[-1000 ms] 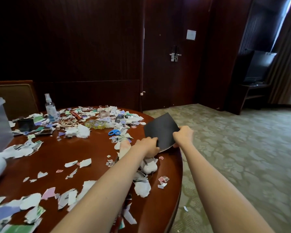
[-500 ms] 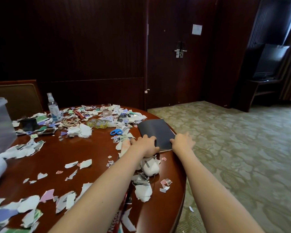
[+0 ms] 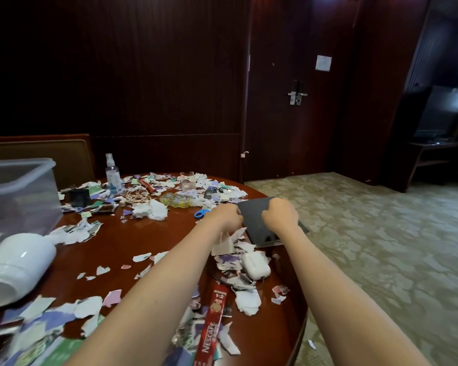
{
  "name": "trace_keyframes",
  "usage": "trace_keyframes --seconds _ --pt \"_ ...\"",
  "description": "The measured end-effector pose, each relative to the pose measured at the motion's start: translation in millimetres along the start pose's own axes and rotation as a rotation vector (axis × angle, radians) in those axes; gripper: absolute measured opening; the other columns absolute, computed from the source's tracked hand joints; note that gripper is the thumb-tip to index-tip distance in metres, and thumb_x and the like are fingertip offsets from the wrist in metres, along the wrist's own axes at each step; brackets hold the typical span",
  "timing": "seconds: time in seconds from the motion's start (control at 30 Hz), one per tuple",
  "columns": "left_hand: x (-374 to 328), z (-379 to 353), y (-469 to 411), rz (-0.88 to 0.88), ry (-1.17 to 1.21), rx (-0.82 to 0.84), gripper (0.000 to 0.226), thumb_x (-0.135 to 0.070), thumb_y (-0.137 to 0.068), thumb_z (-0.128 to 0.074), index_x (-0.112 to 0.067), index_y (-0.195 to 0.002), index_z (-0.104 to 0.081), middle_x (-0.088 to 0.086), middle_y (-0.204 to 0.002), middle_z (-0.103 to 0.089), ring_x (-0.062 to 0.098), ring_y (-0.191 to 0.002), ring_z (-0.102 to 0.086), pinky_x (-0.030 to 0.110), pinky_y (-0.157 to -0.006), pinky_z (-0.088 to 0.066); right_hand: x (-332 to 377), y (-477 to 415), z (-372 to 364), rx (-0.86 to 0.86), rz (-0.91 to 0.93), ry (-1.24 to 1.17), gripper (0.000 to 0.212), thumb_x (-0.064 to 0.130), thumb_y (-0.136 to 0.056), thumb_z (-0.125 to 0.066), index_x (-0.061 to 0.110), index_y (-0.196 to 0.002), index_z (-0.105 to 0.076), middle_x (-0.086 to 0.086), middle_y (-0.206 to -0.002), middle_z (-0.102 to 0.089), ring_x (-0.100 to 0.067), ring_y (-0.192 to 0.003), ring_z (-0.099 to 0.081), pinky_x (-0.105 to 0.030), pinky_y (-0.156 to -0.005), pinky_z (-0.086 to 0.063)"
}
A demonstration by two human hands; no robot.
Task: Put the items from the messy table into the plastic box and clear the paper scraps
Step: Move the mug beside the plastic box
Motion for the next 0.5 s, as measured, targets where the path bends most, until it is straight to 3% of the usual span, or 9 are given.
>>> trace_keyframes --seconds 0.07,0.13,0.23,0.3,0.37,0.43,0.5 --pt "10 19 10 0.01 0.055 -0.05 0.028 -0.01 -0.095 -0.037 -0.01 -0.103 -0.064 0.008 -0.108 -0.06 0.027 -0.113 -0.056 0.032 -0.092 -0.044 19 2 0 0.054 0.05 -0.082 0.022 0.009 -0.089 -0.044 0.003 -0.099 -0.062 -0.015 -0.104 -0.062 -0.028 -0.092 -0.057 -0.028 -0.069 -0.042" --pt "22 38 19 0.028 0.09 -0.09 0.027 -0.007 -0.093 -0.039 -0.008 -0.097 -0.066 0.007 -0.097 -0.06 0.027 -0.102 -0.056 0.031 -0.087 -0.045 43 7 -3 0.143 0.104 -0.13 0.025 0.011 -0.091 -0.045 0.003 -0.102 -0.066 -0.013 -0.102 -0.065 -0.027 -0.093 -0.06 -0.027 -0.069 -0.043" --pt "47 60 33 0.074 0.139 -0.13 0.017 -0.005 -0.089 -0.044 -0.015 -0.085 -0.058 0.006 -0.088 -0.053 0.02 -0.085 -0.048 0.026 -0.072 -0.042 76 15 -12 0.272 0.141 -0.23 0.02 0.007 -0.087 -0.046 0.004 -0.075 -0.062 -0.011 -0.075 -0.059 -0.026 -0.073 -0.056 -0.025 -0.058 -0.042" --pt "64 74 46 0.097 0.175 -0.162 0.02 -0.004 -0.089 -0.045 -0.018 -0.091 -0.059 0.009 -0.09 -0.058 0.02 -0.078 -0.05 0.025 -0.064 -0.04 95 22 -21 0.384 0.107 -0.351 0.015 0.005 -0.089 -0.045 0.003 -0.083 -0.059 -0.01 -0.077 -0.057 -0.02 -0.059 -0.054 -0.027 -0.054 -0.046" --pt "84 85 61 0.147 0.207 -0.181 0.026 -0.005 -0.089 -0.043 -0.022 -0.1 -0.058 0.009 -0.094 -0.061 0.016 -0.066 -0.049 0.025 -0.058 -0.039 114 33 -28 0.503 0.073 -0.462 0.013 0.005 -0.092 -0.046 0.001 -0.092 -0.058 -0.011 -0.084 -0.06 -0.016 -0.059 -0.056 -0.026 -0.055 -0.048" --pt "105 95 77 0.197 0.221 -0.188 0.025 -0.006 -0.093 -0.043 -0.011 -0.105 -0.065 0.011 -0.101 -0.063 0.013 -0.06 -0.047 0.025 -0.055 -0.04 136 42 -31 0.571 0.075 -0.534 0.013 0.007 -0.093 -0.047 0.002 -0.092 -0.059 -0.008 -0.077 -0.057 -0.015 -0.059 -0.054 -0.025 -0.058 -0.047" --pt "125 103 92 0.254 0.223 -0.196 0.03 -0.008 -0.095 -0.043 -0.001 -0.119 -0.062 0.012 -0.116 -0.064 0.015 -0.068 -0.055 0.025 -0.059 -0.045 157 50 -32 0.614 0.079 -0.6 0.013 0.008 -0.094 -0.047 0.006 -0.085 -0.057 -0.006 -0.07 -0.052 -0.014 -0.059 -0.051 -0.025 -0.059 -0.047"
Point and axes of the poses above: each hand's wrist, its own y-axis away from the middle knuckle, its own z-axis out of the back of the hand, x = y × z, the point moved 7 cm from there along -y, towards the middle knuckle
